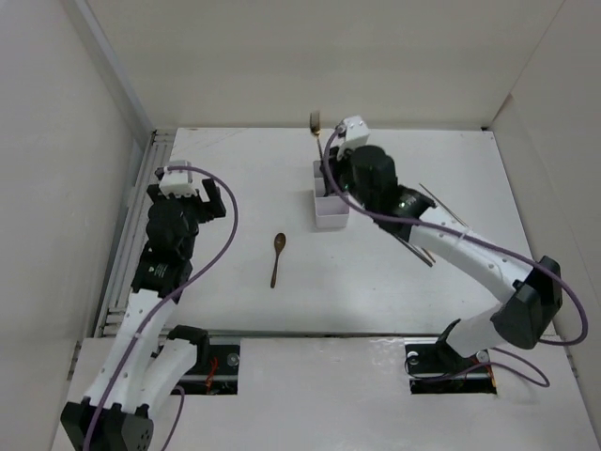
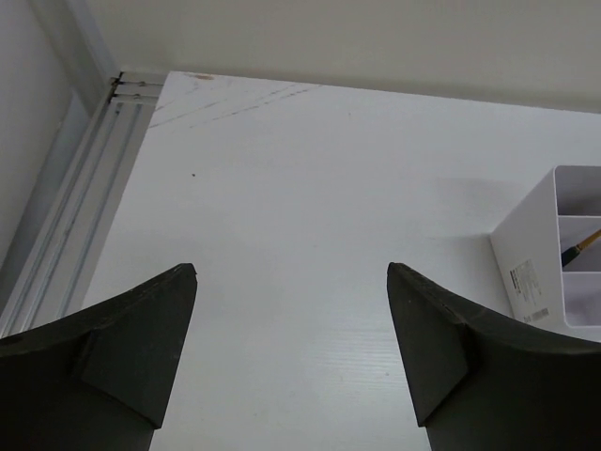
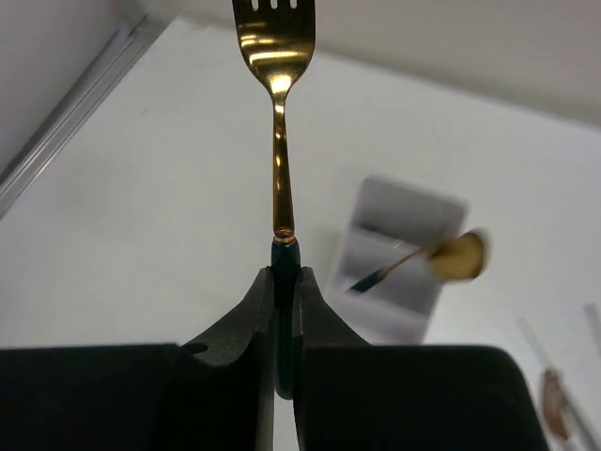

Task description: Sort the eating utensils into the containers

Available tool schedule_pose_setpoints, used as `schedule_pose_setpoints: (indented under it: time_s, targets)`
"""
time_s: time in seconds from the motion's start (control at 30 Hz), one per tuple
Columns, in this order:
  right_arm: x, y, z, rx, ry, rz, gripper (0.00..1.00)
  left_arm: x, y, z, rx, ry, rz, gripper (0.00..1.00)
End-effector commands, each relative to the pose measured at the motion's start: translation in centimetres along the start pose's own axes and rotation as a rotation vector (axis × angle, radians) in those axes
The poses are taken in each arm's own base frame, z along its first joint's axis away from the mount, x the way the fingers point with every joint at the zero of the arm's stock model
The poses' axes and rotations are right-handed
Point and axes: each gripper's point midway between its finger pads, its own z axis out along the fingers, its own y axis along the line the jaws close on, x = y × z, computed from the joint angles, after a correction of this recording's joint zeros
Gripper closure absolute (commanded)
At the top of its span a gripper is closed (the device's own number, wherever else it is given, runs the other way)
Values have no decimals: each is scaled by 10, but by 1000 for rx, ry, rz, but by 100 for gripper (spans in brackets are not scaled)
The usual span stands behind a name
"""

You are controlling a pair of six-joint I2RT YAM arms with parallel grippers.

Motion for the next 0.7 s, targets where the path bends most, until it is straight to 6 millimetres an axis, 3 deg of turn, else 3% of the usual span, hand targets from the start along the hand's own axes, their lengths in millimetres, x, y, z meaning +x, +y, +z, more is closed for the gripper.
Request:
schedule_pose_setpoints:
  time_s: [0.0,0.13,0.17,0.23,0.27,0.3,0.4,0.57,0.67]
  targets:
    - [-57,-9,33,-112,-194,-110,100,-43,-25,18,104,-105,9,21]
    - [-59,-23,64,-167,-250,-124,100,-50,-34,43,123,-75,46,21]
    - [-50,-32,70,-184,-245,-112,100,-52,-36,48,123,-78,45,21]
    - [-43,-37,75,-223,-273,-93,100,-46,-38,63,120,-50,59,21]
    - [-55,-35,72,-258,-355,-89,100,-48,-39,67,121,-58,58,21]
    - [-35,-42,77,-257,-342,-90,100,-52,-40,70,122,-65,57,21]
    - [-32,-43,83,-275,-395,-108,100,-51,-43,84,120,-52,68,21]
    - [2,-50,108,-273,-318,-76,100,-42,-47,104,127,-14,95,21]
    - [16,-54,115,-255,-293,-57,100,-53,-48,110,129,-48,128,21]
